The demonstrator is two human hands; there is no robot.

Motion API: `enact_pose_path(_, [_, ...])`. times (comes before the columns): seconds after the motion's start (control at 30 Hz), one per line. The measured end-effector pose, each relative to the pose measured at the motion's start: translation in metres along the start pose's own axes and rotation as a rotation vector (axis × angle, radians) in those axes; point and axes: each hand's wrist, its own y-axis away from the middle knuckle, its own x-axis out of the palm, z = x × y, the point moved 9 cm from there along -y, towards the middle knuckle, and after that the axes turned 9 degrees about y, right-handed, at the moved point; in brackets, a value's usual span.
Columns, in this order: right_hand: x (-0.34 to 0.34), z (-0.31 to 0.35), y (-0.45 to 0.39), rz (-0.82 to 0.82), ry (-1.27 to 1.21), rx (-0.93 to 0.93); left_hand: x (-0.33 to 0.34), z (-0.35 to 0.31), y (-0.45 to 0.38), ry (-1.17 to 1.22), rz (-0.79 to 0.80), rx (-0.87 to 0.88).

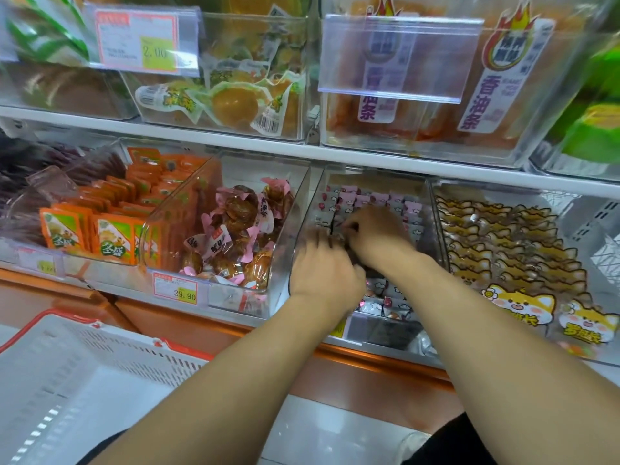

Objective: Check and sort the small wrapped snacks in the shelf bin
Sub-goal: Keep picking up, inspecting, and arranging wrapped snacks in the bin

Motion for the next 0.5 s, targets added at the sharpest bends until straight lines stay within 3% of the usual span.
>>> enact_pose_path(0.1, [-0.008,0.001,0.004,-0.075,-0.07,0.02,0.002,0.002,-0.004,-0.022,0.047,-0.033])
enact_pose_path(0.23, [-0.018,0.003,0.013,-0.179,-0.165,0.005,-0.004,0.002,-0.002,0.148,0.044,-0.055])
enact_pose_path(0.43, [-0.064,-0.01,0.046,-0.621,-0.481,-0.021,-0.005,0.006,0.005,0.138,0.016,-0.053])
enact_pose_path(0.5, [-0.077,-0.015,0.058,-0.701,-0.594,0.006,-0.01,0.005,0.011,0.216,-0.025,-0.036])
